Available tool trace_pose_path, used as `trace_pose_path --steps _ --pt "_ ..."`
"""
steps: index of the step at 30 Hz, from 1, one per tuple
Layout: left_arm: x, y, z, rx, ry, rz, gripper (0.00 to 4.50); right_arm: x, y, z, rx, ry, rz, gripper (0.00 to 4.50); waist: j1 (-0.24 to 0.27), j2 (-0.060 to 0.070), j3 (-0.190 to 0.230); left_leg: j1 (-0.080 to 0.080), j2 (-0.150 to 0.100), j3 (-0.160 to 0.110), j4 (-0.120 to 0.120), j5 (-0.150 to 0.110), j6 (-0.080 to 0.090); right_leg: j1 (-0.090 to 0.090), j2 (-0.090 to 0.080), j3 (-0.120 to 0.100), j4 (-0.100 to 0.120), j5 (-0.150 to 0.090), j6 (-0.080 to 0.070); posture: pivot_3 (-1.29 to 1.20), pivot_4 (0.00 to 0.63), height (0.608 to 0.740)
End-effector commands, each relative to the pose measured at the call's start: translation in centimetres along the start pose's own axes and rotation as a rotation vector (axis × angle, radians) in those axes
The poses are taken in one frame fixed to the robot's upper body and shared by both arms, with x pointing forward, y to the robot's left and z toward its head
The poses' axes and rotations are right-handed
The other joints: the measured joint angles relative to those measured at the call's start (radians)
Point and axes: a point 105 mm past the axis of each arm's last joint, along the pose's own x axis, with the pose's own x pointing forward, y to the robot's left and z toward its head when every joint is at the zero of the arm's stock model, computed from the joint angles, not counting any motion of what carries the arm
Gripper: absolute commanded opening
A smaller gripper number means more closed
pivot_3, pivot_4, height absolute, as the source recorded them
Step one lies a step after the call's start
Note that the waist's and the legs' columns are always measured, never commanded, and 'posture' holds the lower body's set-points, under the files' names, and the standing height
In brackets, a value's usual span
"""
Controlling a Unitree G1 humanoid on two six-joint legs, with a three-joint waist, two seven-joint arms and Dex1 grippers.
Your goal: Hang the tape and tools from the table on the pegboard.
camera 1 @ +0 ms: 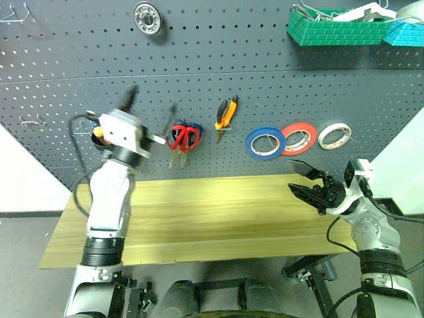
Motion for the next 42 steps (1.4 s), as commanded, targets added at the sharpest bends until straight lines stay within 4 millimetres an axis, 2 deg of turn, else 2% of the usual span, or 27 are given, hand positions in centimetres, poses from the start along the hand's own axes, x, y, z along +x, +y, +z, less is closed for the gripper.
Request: trace_pose_path --steps 1,6,8,12,14,16,21,23,27,29,31,35,42 --pt "-0.2 -2.7 -0.4 -0.068 0.02 -0.135 4.47 1.5 -0.1 0.9 -0.056 -0.042 -0.011 4.5 -0.007 0.0 0.0 0.0 0.0 0.0 0.0 0.0 0.0 0.0 0.001 0.001 0.0 0.0 0.0 -0.06 0.0 0.736" --pt "-1.5 -3.1 -3.3 -0.132 0.153 -0.148 4.47 2.4 -0.6 0.0 -0.053 -0.053 -0.113 4.5 -0.021 0.001 -0.001 0.002 0.001 0.0 0.0 0.0 0.0 0.0 0.006 0.003 0.002 0.0 -0.001 -0.07 0.0 0.736" --pt "-3.0 -3.6 -5.2 -0.177 0.24 -0.161 4.47 2.8 -0.6 -0.6 -0.037 -0.051 -0.159 4.5 -0.025 0.002 -0.001 0.005 0.002 0.001 0.0 0.0 0.0 0.0 0.008 0.008 0.003 0.0 -0.001 -0.07 0.0 0.736" --pt "-5.5 -4.4 -7.3 -0.203 0.328 -0.185 4.47 3.1 -1.2 -2.0 -0.038 -0.039 -0.305 4.5 -0.029 0.002 -0.001 0.013 0.006 0.005 -0.002 0.0 0.0 0.004 0.011 0.012 0.004 -0.001 -0.003 -0.07 0.0 0.736" --pt "-6.7 -4.6 -8.2 -0.271 0.364 -0.16 4.47 3.0 -1.2 -2.6 -0.028 -0.037 -0.359 4.5 -0.029 0.002 -0.001 0.014 0.008 0.007 -0.001 0.0 0.0 0.003 0.011 0.014 0.004 -0.002 -0.004 -0.07 0.0 0.736" --pt "-7.7 -4.5 -8.7 -0.228 0.385 -0.145 4.47 2.6 -1.5 -3.1 -0.047 -0.02 -0.449 4.5 -0.027 0.002 -0.001 0.014 0.009 0.009 -0.001 0.0 0.0 0.003 0.011 0.015 0.004 -0.002 -0.005 -0.07 0.0 0.736" --pt "-10.6 -3.1 -10.2 -0.241 0.449 -0.003 4.47 1.1 -2.5 -4.0 -0.078 0.02 -0.718 4.5 -0.029 0.002 -0.001 0.014 0.011 0.018 -0.001 -0.001 0.0 -0.001 0.011 0.021 0.004 -0.002 -0.006 -0.08 0.0 0.736" --pt "-11.6 -2.4 -10.4 -0.235 0.464 0.05 4.47 0.5 -2.4 -4.5 -0.096 0.051 -0.775 4.5 -0.03 0.002 -0.001 0.014 0.011 0.021 -0.001 -0.001 0.001 -0.002 0.011 0.023 0.004 -0.002 -0.006 -0.08 0.0 0.736" --pt "-13.5 -1.3 -10.6 -0.241 0.493 0.151 4.47 -2.1 -1.8 -6.6 -0.13 0.178 -0.94 4.5 -0.028 0.0 -0.002 0.014 0.012 0.021 -0.002 -0.002 0.001 -0.003 0.012 0.024 0.004 -0.002 -0.006 -0.09 0.0 0.736" --pt "-14.3 -0.9 -10.6 -0.227 0.504 0.183 4.47 -2.7 -1.2 -6.9 -0.097 0.175 -0.976 4.5 -0.029 0.0 -0.002 0.013 0.013 0.022 -0.002 -0.002 0.001 -0.004 0.012 0.024 0.004 -0.004 -0.003 -0.08 0.0 0.736" --pt "-15.5 -0.4 -10.8 -0.22 0.531 0.24 4.47 -4.4 -1.0 -7.6 -0.122 0.245 -1.077 4.5 -0.031 0.0 -0.002 0.013 0.013 0.022 -0.002 -0.002 0.001 -0.004 0.011 0.024 0.003 -0.004 -0.003 -0.09 0.0 0.736" --pt "-16.8 0.0 -10.5 -0.224 0.552 0.295 4.47 -5.8 0.9 -9.0 -0.161 0.369 -1.128 4.5 -0.039 -0.001 -0.003 0.013 0.015 0.023 -0.003 -0.004 -0.002 -0.003 0.011 0.024 0.0 -0.004 -0.002 -0.1 0.0 0.736" --pt "-19.2 -0.1 -10.1 -0.216 0.622 0.376 4.47 -7.1 2.1 -8.7 -0.285 0.468 -1.212 4.5 -0.069 -0.001 -0.004 0.011 0.017 0.023 -0.006 -0.006 -0.002 -0.004 0.01 0.025 -0.006 -0.005 -0.002 -0.11 0.0 0.736"
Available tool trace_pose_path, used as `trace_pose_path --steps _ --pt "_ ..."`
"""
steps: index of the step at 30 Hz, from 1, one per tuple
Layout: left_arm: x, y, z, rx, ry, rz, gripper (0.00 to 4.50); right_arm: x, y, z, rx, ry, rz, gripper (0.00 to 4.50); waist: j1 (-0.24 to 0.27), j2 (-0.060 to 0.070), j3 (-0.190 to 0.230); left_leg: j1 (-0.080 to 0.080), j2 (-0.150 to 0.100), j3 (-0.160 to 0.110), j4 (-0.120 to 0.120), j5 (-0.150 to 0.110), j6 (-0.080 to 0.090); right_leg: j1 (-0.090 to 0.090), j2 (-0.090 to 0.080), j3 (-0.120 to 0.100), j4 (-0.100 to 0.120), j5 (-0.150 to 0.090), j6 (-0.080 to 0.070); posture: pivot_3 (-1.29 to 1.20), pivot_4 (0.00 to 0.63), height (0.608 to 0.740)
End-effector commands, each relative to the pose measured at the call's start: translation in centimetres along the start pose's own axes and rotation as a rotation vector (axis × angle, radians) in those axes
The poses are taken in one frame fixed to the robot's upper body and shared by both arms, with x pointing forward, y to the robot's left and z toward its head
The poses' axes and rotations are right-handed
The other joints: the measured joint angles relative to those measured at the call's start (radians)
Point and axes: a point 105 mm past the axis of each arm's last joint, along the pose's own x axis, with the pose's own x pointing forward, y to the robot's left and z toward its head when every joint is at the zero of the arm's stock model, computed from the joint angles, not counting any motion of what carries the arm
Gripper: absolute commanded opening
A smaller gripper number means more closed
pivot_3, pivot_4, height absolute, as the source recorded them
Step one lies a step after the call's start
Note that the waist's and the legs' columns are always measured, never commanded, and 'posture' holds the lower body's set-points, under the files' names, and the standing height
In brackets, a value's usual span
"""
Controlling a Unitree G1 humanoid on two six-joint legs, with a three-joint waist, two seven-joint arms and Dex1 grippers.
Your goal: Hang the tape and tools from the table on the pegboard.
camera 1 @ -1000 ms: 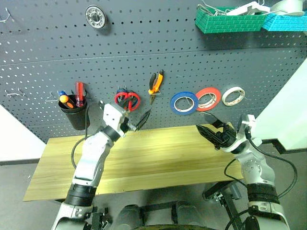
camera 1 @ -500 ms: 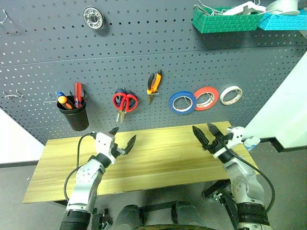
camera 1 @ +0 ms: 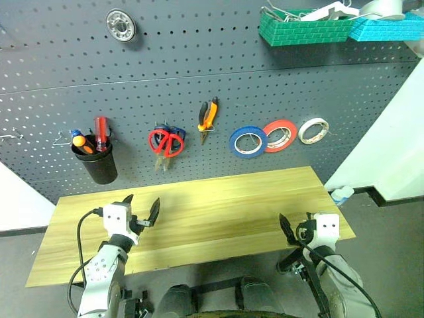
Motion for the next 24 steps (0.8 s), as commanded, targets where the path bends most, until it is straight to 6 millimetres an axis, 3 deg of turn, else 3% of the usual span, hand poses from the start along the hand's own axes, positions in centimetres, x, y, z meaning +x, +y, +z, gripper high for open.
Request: trace_pose_path --steps 1,8,13,24 --pt "-0.8 0.7 0.8 0.031 -0.002 0.058 4.47 -0.2 -0.5 2.2 -0.069 -0.074 -0.048 4.5 -0.011 -0.001 0.0 0.0 0.0 0.0 0.0 -0.001 0.0 0.0 0.0 0.0 -0.001 0.0 0.0 -0.11 0.0 0.736" --pt "-2.5 0.7 0.6 0.037 0.048 0.101 4.47 -0.5 -0.7 2.1 -0.08 -0.059 -0.075 4.5 -0.017 -0.002 -0.001 -0.004 0.001 0.0 -0.001 -0.002 0.0 -0.003 0.0 0.0 -0.003 0.0 0.0 -0.1 0.0 0.736" --pt "-3.7 0.7 0.3 0.027 0.09 0.119 4.47 -1.2 -0.2 1.4 -0.103 -0.047 -0.061 4.5 -0.015 -0.001 -0.003 -0.014 0.0 0.0 -0.001 -0.001 0.001 -0.014 0.0 0.0 -0.002 0.0 0.0 -0.08 0.0 0.736" --pt "-6.5 1.0 -0.9 0.073 0.183 0.221 4.47 -2.5 -0.4 0.6 -0.121 -0.011 -0.079 4.5 -0.016 -0.003 -0.006 -0.015 0.002 0.001 -0.001 -0.002 0.001 -0.018 0.0 0.0 -0.003 0.0 0.0 -0.07 0.0 0.736"
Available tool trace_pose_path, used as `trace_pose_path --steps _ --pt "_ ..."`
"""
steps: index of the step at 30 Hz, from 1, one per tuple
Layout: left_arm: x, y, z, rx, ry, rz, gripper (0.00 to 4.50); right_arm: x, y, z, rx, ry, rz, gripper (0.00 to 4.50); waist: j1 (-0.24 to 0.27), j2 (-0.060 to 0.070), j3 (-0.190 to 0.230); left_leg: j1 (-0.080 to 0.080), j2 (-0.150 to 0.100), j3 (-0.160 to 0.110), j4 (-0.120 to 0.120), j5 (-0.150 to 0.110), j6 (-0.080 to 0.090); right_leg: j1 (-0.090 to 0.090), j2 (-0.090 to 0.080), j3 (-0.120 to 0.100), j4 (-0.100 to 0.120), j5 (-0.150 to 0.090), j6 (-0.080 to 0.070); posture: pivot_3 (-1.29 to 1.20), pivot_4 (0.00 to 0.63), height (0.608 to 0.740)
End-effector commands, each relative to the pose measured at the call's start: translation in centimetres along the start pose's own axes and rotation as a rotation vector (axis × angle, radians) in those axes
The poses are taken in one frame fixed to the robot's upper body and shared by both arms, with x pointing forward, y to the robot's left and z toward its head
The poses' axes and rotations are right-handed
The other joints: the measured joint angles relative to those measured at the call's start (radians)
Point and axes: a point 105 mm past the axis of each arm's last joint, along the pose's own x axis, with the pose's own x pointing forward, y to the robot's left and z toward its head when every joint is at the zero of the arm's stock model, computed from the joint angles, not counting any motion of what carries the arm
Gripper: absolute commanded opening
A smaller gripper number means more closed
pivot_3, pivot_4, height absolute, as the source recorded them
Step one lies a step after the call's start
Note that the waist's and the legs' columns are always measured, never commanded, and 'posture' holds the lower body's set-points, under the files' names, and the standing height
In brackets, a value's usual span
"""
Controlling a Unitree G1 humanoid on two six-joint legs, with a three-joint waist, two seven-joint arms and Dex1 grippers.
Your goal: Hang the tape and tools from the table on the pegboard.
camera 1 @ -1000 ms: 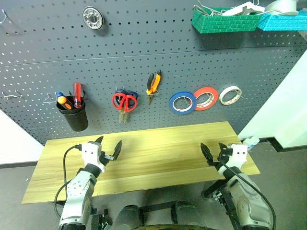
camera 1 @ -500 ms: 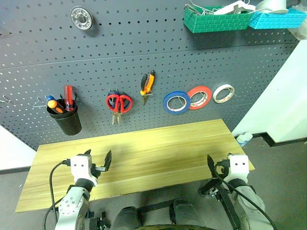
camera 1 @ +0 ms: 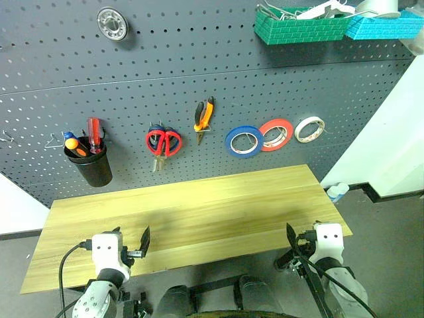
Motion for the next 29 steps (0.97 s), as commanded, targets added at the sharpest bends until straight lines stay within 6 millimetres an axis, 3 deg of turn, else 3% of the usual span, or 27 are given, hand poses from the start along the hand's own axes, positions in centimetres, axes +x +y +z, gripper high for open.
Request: trace_pose_path --steps 1,6,19,29 --pt "-0.2 0.9 1.5 0.045 -0.054 0.083 4.47 -0.3 0.0 1.7 -0.024 -0.062 -0.011 4.5 0.0 0.001 0.0 0.0 0.0 0.0 0.0 0.0 0.0 0.0 0.0 0.0 0.0 0.0 0.0 -0.07 0.0 0.736" --pt "-0.3 2.3 0.9 0.051 -0.03 0.202 4.47 -0.5 -0.1 1.5 -0.039 -0.056 -0.031 4.5 0.0 0.0 0.0 -0.001 0.001 0.0 0.0 0.0 0.0 0.0 0.0 0.0 -0.001 0.0 0.0 -0.07 0.0 0.736" --pt "0.2 -0.2 1.4 0.049 -0.065 0.042 4.47 -0.8 -0.5 1.6 -0.074 -0.085 0.007 4.5 0.0 0.0 -0.001 -0.001 0.001 0.0 0.0 -0.001 0.0 -0.001 0.0 -0.001 -0.002 0.0 0.0 -0.07 0.0 0.736" --pt "0.5 -1.4 3.4 0.061 -0.16 -0.026 4.47 -0.5 0.0 2.1 0.004 -0.115 0.024 4.5 0.0 0.001 -0.001 -0.001 0.001 0.0 0.0 -0.001 0.0 -0.001 0.0 -0.001 -0.002 0.0 0.0 -0.07 0.0 0.736"
